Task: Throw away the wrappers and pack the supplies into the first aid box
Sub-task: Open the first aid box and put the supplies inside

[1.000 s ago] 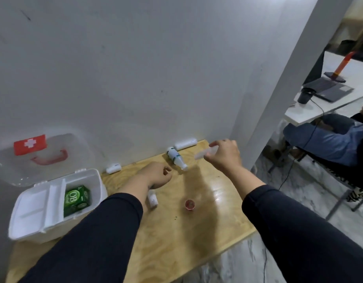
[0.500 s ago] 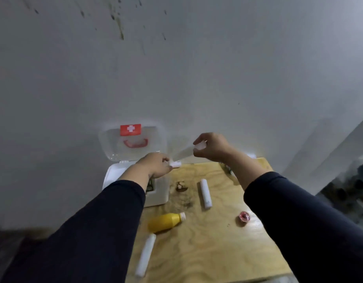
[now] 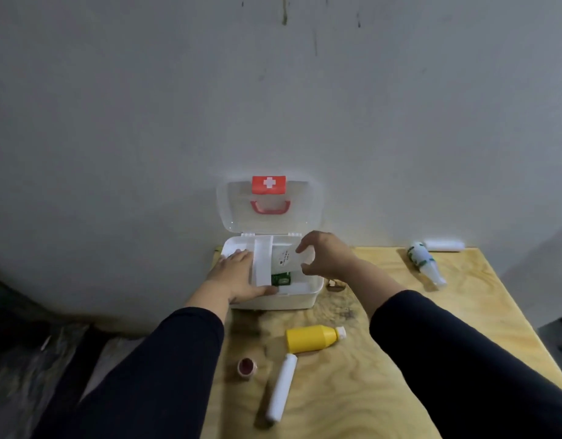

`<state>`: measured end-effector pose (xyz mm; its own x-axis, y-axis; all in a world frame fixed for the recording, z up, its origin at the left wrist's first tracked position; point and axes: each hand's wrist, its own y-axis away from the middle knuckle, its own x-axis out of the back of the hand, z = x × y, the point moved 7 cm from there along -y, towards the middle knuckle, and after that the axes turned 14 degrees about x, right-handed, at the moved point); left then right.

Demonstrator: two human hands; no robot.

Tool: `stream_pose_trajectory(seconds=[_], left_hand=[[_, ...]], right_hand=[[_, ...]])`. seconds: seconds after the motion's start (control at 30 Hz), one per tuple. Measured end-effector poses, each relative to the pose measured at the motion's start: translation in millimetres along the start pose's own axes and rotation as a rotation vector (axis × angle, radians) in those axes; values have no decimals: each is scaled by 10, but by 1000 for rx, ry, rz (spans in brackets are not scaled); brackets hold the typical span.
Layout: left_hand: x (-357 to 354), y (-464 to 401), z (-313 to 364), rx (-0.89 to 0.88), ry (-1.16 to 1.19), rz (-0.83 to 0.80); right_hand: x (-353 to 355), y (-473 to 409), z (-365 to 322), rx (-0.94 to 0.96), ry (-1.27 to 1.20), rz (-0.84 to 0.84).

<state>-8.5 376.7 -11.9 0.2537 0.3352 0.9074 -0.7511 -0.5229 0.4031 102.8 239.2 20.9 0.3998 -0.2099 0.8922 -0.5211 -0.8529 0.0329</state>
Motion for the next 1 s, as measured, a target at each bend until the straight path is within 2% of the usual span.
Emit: stream_pose_trajectory(seconds=[0.23,0.4,0.57,0.77,0.87,0.93,1.0], left_hand=[[-157,-111,-86,-44,-54,21],[-183,-100,-83,-64,-71,50],[-195,-98,-82,-64,-85,63],[-223,-154,-91,-75,-118,94],[-231,-144,-106,-80,-130,116],[-232,-140,-100,-80,-140,125],[-222,-153,-111,-76,-142,139]], right_hand=[[-415,-257,-3,-30,-15,11],[-611,-354,-57,-120,-56,130],[-598,-328,-51,-150,-112,161],[-187,156,27,-74,-127,385],[-153,538,238,-142,-194,470],[-262,799,397,-223,-265,433],[-465,988,489,-282,-341,307]])
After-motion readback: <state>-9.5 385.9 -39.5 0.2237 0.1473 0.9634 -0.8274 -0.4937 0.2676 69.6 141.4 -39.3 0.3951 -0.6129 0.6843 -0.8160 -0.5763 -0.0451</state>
